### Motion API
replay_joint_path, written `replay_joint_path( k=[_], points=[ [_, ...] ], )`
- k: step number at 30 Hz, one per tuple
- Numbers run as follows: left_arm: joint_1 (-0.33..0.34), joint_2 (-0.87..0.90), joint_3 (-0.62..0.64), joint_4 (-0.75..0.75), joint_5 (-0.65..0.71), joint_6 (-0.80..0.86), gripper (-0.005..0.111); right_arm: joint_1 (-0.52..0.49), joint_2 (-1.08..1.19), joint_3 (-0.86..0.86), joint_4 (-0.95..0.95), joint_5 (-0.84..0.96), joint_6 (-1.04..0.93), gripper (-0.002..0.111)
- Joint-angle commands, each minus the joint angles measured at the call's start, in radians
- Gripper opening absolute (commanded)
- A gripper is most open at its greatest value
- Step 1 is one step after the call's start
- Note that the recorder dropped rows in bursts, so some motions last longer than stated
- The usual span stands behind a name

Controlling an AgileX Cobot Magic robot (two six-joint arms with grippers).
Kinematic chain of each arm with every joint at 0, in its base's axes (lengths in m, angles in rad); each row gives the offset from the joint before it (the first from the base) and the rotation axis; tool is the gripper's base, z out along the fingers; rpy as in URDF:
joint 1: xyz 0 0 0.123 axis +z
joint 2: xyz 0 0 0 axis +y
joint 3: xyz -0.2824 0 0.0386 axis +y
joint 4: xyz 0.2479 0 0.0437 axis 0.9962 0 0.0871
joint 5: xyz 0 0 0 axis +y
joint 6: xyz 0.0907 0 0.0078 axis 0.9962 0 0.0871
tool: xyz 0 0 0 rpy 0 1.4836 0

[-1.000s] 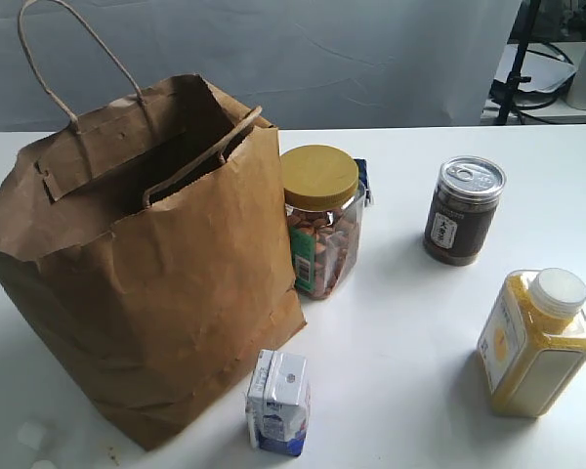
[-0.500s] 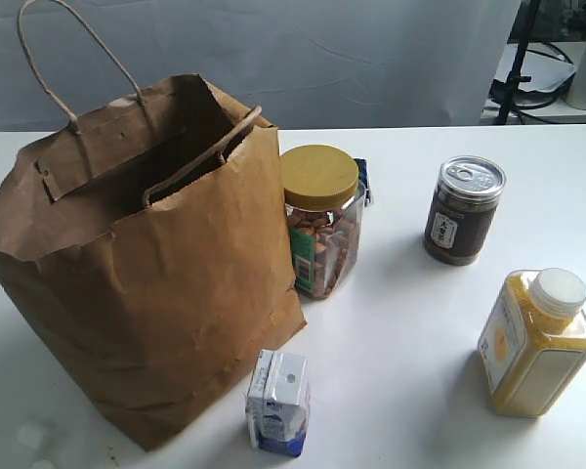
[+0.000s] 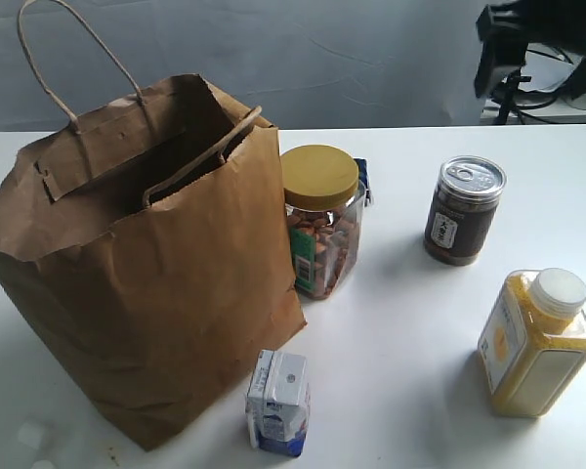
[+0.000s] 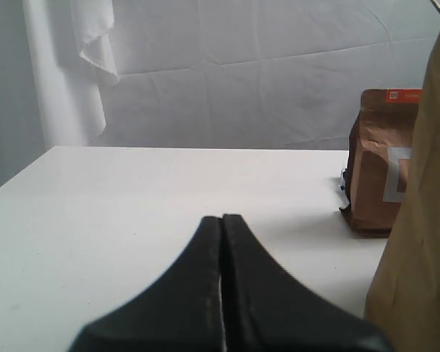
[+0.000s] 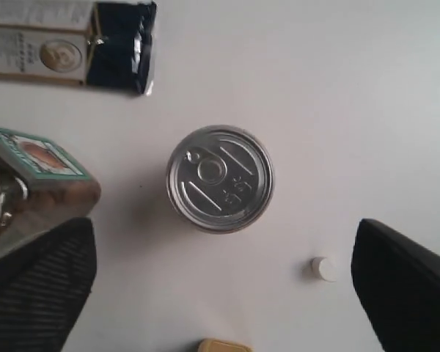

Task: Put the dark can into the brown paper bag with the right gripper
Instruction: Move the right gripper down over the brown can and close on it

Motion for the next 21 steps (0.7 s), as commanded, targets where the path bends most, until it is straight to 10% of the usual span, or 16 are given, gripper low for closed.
replay_joint_path(
  k=[1,21],
  points=[
    [-0.008,-0.003,0.004,0.003,-0.005,-0.003,0.0,0.005,0.103,-0.008,0.003,0.006,0.002,0.087],
    [-0.008,-0.003,0.004,0.003,-0.005,-0.003,0.0,0.024,0.281,-0.008,0.054,-0.11,-0.033,0.096]
  ],
)
